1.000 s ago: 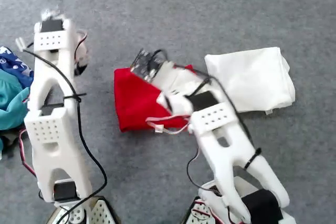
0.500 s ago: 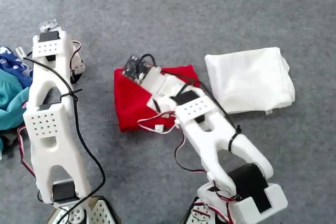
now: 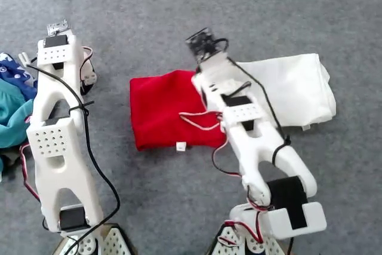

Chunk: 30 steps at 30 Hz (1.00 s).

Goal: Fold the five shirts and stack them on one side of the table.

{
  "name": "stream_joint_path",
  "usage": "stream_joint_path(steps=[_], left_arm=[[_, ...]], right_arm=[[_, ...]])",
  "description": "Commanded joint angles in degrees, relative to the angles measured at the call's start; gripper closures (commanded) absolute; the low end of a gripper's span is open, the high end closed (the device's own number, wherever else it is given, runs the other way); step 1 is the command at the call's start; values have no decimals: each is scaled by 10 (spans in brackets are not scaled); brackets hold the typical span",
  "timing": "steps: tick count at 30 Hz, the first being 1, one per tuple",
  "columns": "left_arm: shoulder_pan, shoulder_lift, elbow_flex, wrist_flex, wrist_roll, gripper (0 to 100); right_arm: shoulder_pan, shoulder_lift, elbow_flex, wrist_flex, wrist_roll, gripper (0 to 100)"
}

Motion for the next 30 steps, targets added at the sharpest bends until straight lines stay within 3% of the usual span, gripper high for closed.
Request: stream_joint_path(steps=[1,5,10,16,19,23,27,30], left_arm=[[14,-1,-4,-16,-5,970],[15,-1,-4,-16,-5,970],[17,-1,-3,-16,-6,970],[25,0,-9,-20,-6,970],[24,0,-3,-16,-6,970],[23,1,-3,-16,-6,970],[23,1,-5,-8,-6,970],[23,2,-6,-6,-6,970]], right_arm=[[23,-3,-17,-66,-38,984],[51,-21,-16,-71,-98,984],[91,-66,-17,-55,-119,984],[30,-193,-16,124,-119,984],[-14,-227,-12,149,-119,984],[-41,-173,-15,131,-119,984],[-33,-56,-22,38,-120,984],[-18,31,-64,24,-120,984]])
